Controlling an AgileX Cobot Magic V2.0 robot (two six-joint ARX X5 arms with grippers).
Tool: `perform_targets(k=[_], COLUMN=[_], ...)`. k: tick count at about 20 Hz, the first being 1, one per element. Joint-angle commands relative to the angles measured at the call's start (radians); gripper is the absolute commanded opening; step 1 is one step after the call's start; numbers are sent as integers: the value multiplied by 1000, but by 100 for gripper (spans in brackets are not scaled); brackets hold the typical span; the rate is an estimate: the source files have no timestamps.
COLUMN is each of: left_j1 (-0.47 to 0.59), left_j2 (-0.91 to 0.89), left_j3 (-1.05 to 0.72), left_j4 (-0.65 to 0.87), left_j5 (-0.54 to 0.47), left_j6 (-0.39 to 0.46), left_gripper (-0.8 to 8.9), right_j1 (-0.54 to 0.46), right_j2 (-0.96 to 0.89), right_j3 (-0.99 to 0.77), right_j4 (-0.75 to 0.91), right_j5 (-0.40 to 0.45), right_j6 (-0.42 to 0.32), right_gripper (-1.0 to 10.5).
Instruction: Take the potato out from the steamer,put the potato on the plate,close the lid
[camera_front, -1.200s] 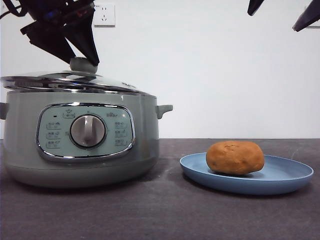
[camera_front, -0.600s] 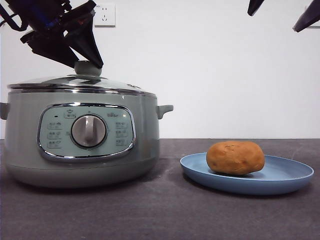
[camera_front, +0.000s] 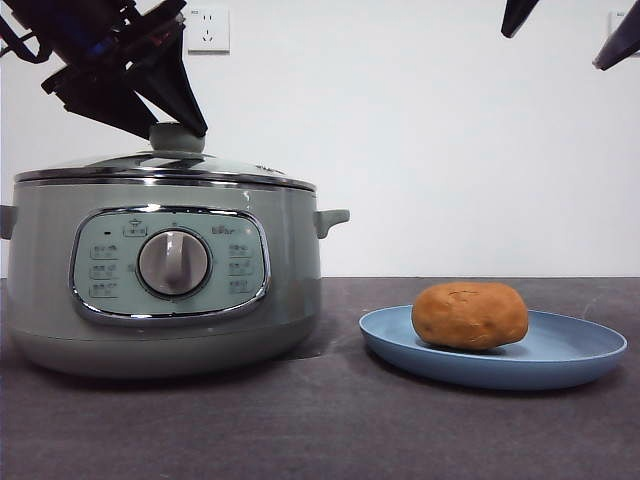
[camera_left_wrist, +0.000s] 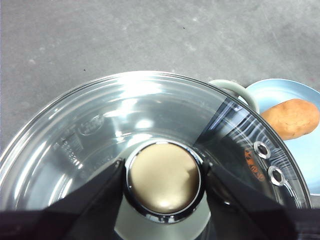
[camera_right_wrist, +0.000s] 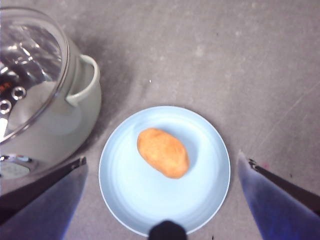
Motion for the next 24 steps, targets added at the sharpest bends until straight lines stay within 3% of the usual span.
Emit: perform_targets(k=[1, 5, 9, 14, 18, 21, 22, 23, 24], left_j1=[-15, -15, -15, -17, -18, -30, -31, -31, -31], left_j2=[37, 37, 37, 37, 37, 37, 37, 37, 37], left_j3=[-50, 6, 197, 620, 898, 965, 965, 965, 965], left_j4=[-74, -82, -253, -673, -949, -969, -969, -969, -969], left_j5=[8, 9, 9, 31, 122, 122, 122, 119, 120], left_j6=[-26, -38, -37, -29, 31, 43, 43, 50, 75], left_gripper=[479, 490, 490, 490, 488, 418, 353, 204, -23], right_j1=[1, 1, 1, 1, 1, 1, 1, 1, 1], right_j2=[-2, -2, -2, -2, -2, -2, -2, -2, -2], right_j3=[0, 0, 0, 0, 0, 0, 0, 0, 0], right_j4=[-6, -11, -11, 16, 30, 31, 31, 31, 31], right_j5=[-1, -2, -26, -315, -577, -600, -600, -599, -599], right_j6=[11, 11, 11, 10, -2, -16, -16, -18, -26], right_gripper=[500, 500, 500, 500, 500, 500, 495, 412, 225])
